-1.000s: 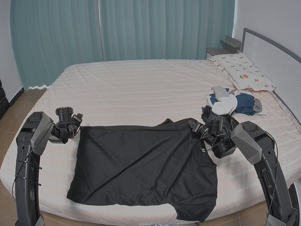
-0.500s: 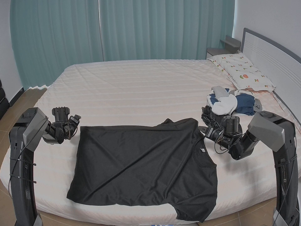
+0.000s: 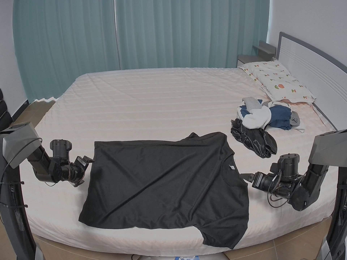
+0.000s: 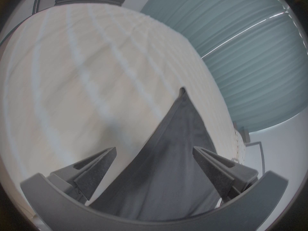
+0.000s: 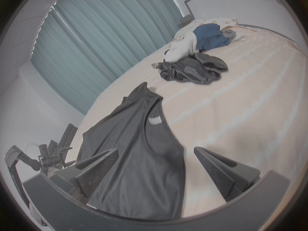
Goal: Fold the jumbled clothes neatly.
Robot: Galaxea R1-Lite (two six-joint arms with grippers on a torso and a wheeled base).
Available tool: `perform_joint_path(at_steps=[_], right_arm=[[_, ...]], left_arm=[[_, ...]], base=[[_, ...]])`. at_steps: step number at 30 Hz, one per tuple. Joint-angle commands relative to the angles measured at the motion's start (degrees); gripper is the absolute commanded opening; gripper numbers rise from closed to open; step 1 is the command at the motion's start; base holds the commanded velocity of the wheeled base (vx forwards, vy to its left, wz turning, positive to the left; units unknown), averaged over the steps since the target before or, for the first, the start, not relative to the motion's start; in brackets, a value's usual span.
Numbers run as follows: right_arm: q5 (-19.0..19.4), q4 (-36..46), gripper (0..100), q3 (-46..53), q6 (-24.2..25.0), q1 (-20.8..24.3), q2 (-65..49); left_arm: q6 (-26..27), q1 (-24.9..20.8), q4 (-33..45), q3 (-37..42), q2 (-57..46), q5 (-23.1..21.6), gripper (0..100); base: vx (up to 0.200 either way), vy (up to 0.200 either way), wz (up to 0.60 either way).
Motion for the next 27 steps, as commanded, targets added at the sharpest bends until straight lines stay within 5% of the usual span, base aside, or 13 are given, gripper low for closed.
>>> perform_joint_path(at_steps=[1,13,27], right_arm=[[3.49,-5.95,100,13.78,0.22,1.50,-5.37],[3.49,-5.95,100,16.85,0.14,3.96,-5.01],[3.58,-8.14,100,19.40,0.22,6.07,-0.36]], left_arm=[[3.47,0.28,-0.14,15.61,-12.38,-6.23,100],[22.63,1.07,0.39,29.68,-14.22,-6.32,100],[24.47,0.63,0.04,32.14,-13.87,-4.56,100]], base=[[0.000,0.000,0.00],[0.000,0.000,0.00],[0.000,0.000,0.00]])
